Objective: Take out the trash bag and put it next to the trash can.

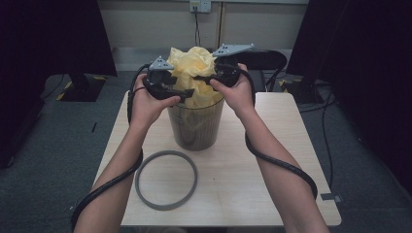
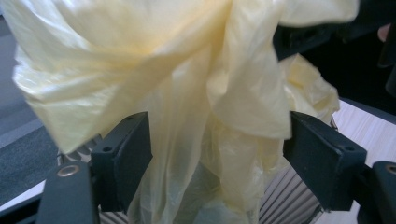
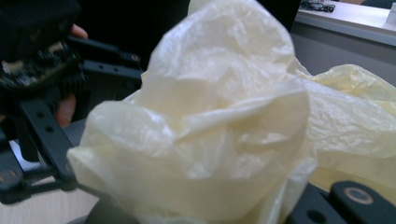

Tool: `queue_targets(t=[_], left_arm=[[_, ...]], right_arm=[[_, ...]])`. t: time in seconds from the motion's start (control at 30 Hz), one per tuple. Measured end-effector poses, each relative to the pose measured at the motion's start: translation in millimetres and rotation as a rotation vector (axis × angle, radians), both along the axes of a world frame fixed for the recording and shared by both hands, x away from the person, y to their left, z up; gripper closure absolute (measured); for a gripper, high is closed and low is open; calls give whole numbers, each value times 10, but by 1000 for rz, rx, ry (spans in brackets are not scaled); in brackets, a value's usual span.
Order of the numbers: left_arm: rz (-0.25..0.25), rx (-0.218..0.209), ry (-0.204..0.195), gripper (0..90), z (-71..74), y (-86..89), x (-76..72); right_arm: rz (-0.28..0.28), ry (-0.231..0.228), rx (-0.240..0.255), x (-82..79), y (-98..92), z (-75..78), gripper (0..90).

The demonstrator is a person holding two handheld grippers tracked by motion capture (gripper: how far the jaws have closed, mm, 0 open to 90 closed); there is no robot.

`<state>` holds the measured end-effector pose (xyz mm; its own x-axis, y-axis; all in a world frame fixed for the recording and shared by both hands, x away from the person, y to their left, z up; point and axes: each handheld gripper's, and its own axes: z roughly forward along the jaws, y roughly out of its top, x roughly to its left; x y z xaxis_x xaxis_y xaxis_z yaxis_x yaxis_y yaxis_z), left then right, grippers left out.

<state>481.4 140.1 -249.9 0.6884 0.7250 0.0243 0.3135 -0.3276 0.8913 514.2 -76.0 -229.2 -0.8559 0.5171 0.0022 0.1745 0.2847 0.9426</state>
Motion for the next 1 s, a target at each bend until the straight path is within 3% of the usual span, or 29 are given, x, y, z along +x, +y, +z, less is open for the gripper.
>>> queue_targets(t=[0.13, 0.23, 0.33, 0.43, 0.57, 0.63, 0.67, 0.7, 0.8, 0.9, 1.0], left_arm=[[-1, 2, 13, 237, -25, -33, 45], [6, -22, 16, 257, -53, -39, 80], [1, -2, 30, 304, -99, -51, 116], [-11, -27, 28, 395, -122, -49, 146], [-35, -30, 7, 502, -132, -56, 185], [-58, -17, 9, 667, -146, -53, 192], [-58, -13, 7, 677, -152, -54, 192], [-68, -15, 17, 744, -158, -55, 189], [-62, -8, 35, 834, -149, -41, 173], [-57, -6, 54, 861, -122, -27, 163], [-60, 10, 54, 873, -65, -17, 143]], right_arm=[[8, 8, 28, -1, 9, 44, 861], [2, 8, 32, -2, 9, 63, 861], [3, 26, 70, 8, -8, 43, 861], [-3, 25, 88, 5, -35, 45, 861], [18, 21, 135, -3, -68, 54, 860], [17, 20, 146, 1, -94, 54, 861], [17, 22, 151, 6, -109, 49, 860], [18, 21, 152, 10, -123, 43, 861], [11, 18, 145, 32, -174, 11, 861], [-2, 27, 130, 40, -245, -41, 863], [-10, 17, 76, 30, -302, -96, 864]])
